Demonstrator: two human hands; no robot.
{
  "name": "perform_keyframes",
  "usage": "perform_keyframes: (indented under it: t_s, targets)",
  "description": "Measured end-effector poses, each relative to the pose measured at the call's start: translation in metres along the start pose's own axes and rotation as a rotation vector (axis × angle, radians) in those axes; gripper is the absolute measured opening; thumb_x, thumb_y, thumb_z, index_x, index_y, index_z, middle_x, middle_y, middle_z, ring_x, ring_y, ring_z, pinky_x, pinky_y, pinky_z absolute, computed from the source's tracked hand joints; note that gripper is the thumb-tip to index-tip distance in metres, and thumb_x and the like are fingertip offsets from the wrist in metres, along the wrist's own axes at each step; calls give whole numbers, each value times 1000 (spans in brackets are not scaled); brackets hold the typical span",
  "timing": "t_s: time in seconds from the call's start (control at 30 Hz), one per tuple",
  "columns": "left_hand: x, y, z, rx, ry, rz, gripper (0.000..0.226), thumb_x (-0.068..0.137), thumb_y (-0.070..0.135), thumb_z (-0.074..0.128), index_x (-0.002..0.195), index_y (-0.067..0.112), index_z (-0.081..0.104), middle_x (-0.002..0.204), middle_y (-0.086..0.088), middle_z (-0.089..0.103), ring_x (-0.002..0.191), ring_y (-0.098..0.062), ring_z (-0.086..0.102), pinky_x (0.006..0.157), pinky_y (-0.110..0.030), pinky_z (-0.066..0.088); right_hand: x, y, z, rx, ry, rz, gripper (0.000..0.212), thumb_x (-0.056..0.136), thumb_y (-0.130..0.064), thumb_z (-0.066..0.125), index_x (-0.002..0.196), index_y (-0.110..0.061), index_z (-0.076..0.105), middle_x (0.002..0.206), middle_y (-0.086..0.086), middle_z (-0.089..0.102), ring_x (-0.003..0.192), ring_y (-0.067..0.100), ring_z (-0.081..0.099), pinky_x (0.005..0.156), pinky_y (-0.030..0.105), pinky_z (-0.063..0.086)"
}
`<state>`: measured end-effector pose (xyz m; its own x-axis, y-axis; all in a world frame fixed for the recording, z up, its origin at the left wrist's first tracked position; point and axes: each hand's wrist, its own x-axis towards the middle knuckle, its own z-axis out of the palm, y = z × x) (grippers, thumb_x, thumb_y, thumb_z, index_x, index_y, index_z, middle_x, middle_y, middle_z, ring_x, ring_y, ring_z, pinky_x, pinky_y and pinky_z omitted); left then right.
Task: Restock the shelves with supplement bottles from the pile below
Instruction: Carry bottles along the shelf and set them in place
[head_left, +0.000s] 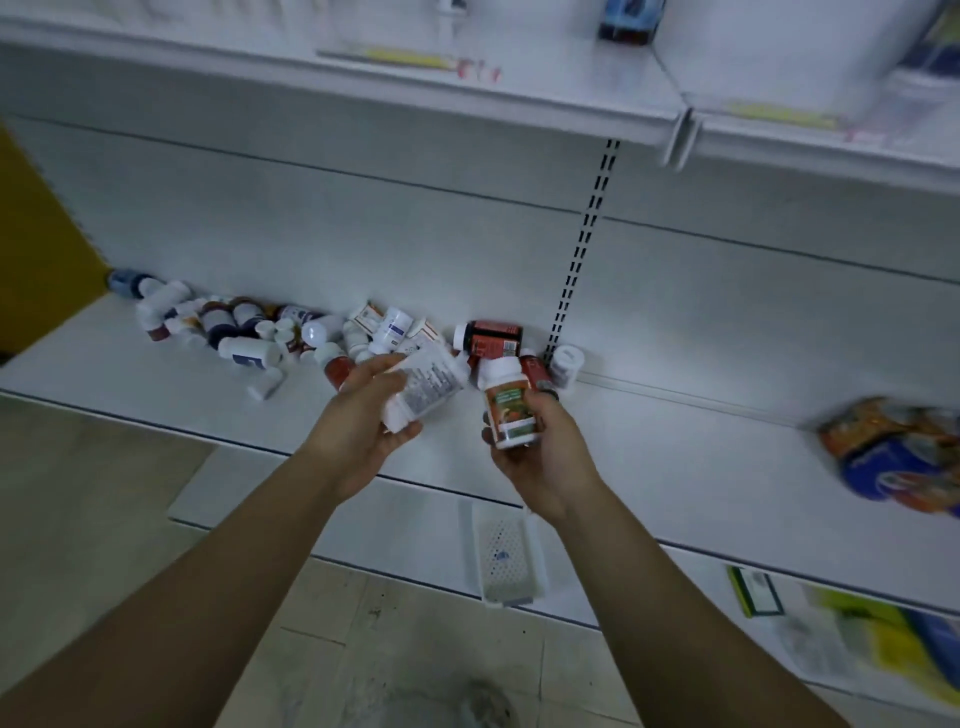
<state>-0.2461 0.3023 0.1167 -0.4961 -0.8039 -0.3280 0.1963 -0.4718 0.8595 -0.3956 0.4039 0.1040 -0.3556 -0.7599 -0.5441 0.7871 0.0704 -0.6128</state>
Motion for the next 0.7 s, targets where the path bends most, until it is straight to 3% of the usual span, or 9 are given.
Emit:
perform_keyframes:
  t_s: [0.1,0.2,0.33,0.47,0.57,0.63,0.7]
  targets:
    - [-42,38,-10,143,-73,166,51,68,-6,67,102,28,52,103,0,57,89,-18,59,75,-33,50,-47,-7,20,23,-118,-49,33,95,-26,41,106,-2,60,85,15,62,62,21,57,50,21,49]
    - [-80,74,-16,216,-116,239,54,61,-11,68,97,24,48,102,-6,58,90,-21,60,85,-38,48,-90,-8,40,-44,-171,-164,34,97,-35,44,101,-6,61,79,10,64,55,18,57,51,22,47]
    - [-120,109,-7,98,-254,226,38,79,1,57,106,27,59,111,-9,58,95,-25,59,86,-44,47,-137,-6,65,-133,-184,-356,15,95,-23,49,96,-12,59,76,5,62,60,17,58,53,24,50]
    - [-151,125,9,-95,-303,200,22,97,12,37,112,16,52,104,-11,64,86,-26,67,71,-42,57,-173,-11,80,-45,-157,-411,16,96,-21,43,95,-11,56,67,6,66,60,19,61,54,27,50]
    - [-169,131,25,-171,-384,100,35,97,28,34,114,8,56,93,-15,70,81,-27,70,73,-39,56,-197,-20,83,-49,-200,-456,16,96,-23,43,91,-11,52,60,5,61,53,18,58,53,28,45]
    - [-179,131,37,-188,-434,68,40,95,29,32,120,9,56,95,-13,71,85,-30,68,80,-45,53,-209,-29,81,-123,-236,-541,9,95,-19,46,93,-11,51,59,2,59,52,18,56,56,32,40]
    - [-187,130,50,-179,-473,69,43,92,29,33,122,10,57,102,-12,69,86,-31,66,77,-47,53,-222,-42,75,-178,-241,-612,9,95,-13,47,100,-12,54,61,3,61,56,24,55,58,36,39]
